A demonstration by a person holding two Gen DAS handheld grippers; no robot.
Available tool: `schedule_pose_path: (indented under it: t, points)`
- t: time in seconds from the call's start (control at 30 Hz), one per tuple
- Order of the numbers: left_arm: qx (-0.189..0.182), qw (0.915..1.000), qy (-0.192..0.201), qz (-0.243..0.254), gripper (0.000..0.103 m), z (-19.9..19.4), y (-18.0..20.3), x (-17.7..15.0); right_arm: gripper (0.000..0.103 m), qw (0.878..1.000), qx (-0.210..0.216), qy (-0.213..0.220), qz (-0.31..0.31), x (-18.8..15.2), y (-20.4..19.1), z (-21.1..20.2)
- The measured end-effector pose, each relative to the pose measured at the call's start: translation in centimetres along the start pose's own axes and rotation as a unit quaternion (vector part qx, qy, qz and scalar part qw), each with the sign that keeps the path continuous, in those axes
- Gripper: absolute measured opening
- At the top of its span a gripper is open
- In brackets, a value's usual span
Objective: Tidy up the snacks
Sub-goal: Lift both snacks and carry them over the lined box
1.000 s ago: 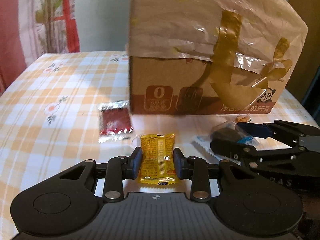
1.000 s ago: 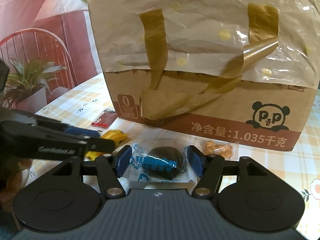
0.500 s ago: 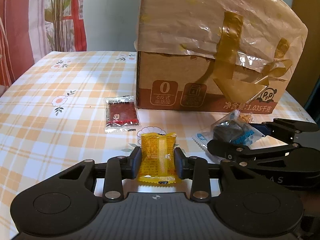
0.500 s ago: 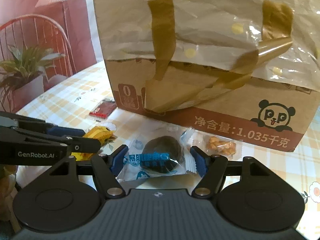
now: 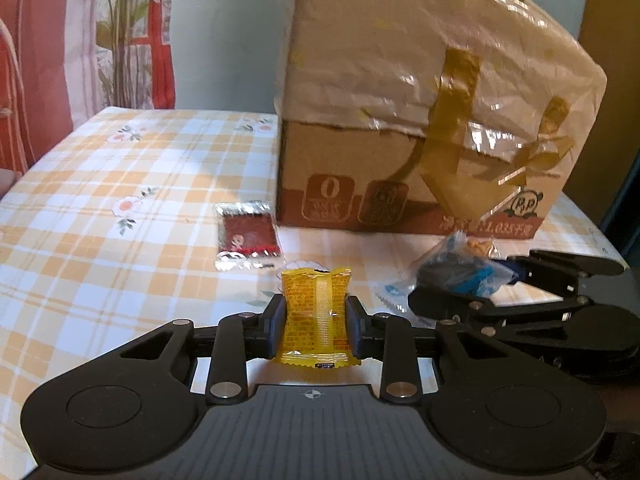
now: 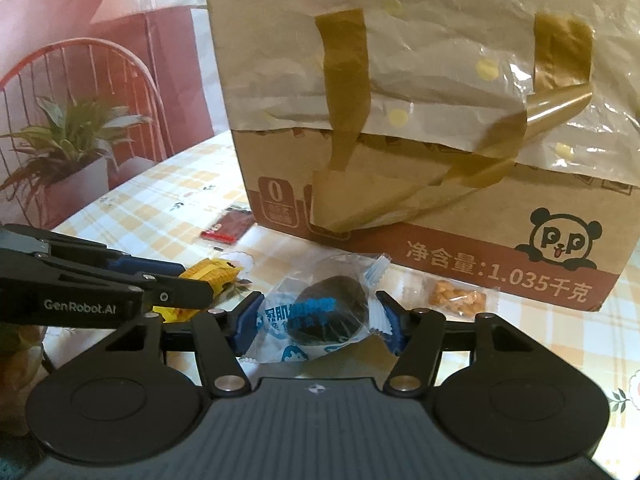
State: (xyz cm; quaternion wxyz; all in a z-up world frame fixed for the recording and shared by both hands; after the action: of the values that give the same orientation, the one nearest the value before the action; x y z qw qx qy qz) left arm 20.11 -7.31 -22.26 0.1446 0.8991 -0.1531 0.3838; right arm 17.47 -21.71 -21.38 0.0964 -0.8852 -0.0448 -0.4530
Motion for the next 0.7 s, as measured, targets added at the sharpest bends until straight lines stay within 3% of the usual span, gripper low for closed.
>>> schedule_pose_path:
  t: [0.27,0.47,0.7]
  points:
    - [0.018,0.9995,0.017,-0.021,0.033,-1.8,-1.4,1.1,0.058,1.000,0.023,0.011,-0.014,0.2,-0.8,-0.4]
    - [0.033,0.9974,0.059,-0.026,0.033,-4.2,-2.0,3.6,0.058,0.998,0.039,0.033,-0.022,1.1,-1.9,-1.7]
    - [0.012,0.9906,0.135,-0.015,0.034,-7.6,-0.7,9.2,0.057,0.990,0.066,0.126,-0.023,5.9,-2.9,-5.8]
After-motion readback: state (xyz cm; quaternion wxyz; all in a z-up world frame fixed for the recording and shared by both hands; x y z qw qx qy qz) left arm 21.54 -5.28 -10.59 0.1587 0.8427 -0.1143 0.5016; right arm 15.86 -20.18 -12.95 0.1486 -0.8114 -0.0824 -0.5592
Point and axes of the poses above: each gripper's, at about its wrist camera, not at the fingertips, and z roughly the way its jaws point, y to its right, x to its top, the point moved 7 cm from there along z, roughly the way its jaws point, and after that the axes turned 2 degrees about -z, right-handed, at the moved point
